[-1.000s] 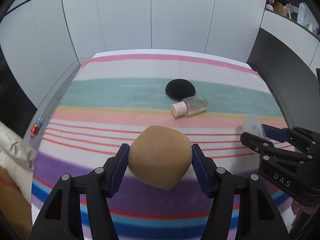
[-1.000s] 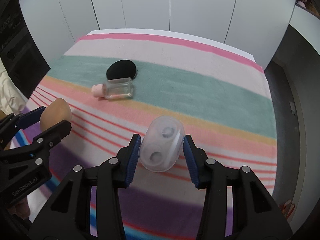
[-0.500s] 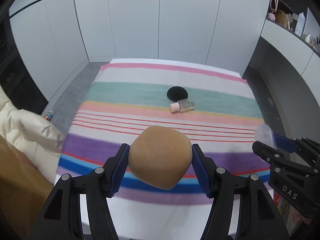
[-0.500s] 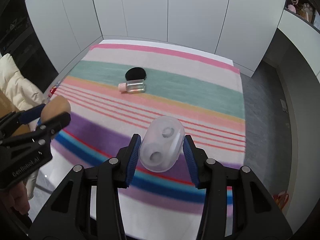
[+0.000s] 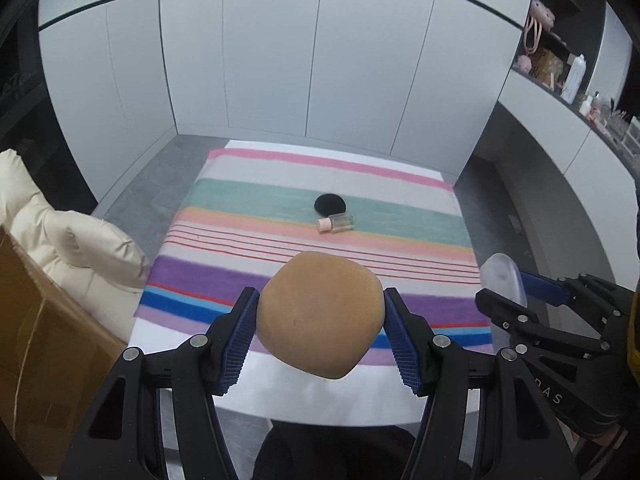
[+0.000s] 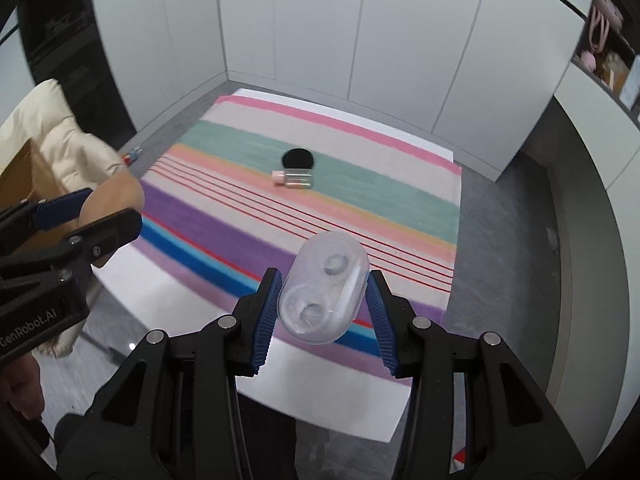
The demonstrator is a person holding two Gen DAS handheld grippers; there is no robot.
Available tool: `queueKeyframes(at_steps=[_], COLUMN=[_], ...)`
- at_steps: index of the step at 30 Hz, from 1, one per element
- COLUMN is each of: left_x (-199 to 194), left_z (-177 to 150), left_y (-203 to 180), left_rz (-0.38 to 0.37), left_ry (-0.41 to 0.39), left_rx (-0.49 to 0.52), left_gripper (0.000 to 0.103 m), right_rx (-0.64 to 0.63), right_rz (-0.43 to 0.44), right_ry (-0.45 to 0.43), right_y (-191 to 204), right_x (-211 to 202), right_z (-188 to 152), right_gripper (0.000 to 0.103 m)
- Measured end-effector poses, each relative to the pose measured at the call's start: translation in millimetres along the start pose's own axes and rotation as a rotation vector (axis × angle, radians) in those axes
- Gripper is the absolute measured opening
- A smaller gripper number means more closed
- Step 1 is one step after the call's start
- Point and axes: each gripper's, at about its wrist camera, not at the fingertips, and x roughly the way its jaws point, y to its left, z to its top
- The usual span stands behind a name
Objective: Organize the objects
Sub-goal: 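Carry the sponge and clear case with both tools over the cardboard box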
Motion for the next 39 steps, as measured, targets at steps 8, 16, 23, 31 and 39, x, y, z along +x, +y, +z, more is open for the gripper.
queueKeyframes(at_steps=[8, 16, 23, 31, 39], left_x=[-22.1, -23.9, -23.2, -37.6, -55.7], left_z=[-12.5, -11.3, -11.1, -20.8, -32.8], left_y=[18.3, 49.4, 93.6, 133.2, 166.7], left_rz=[-0.010, 0.047, 0.082, 0.122, 0.172], left_ry=[-0.052, -0.101, -0.096, -0.107, -0.124], left_rx=[-0.021, -0.038, -0.118, -0.169, -0.189], left_gripper=[0.064, 0.064, 0.064, 0.064, 0.064], right_rx=[-0.011, -0.018, -0.060, -0.099, -0.117], right_rz=[0.048, 0.085, 0.118, 0.153, 0.220], right_ry=[-0.024, -0.026, -0.034, -0.061, -0.057], right_y=[12.6, 33.6, 74.0, 118.7, 158.0], right_x=[-18.2, -5.3, 3.5, 4.8, 8.8], right_z=[-2.4, 16.7, 27.5, 38.2, 47.8], right_gripper=[0.046, 0.046, 0.046, 0.046, 0.046])
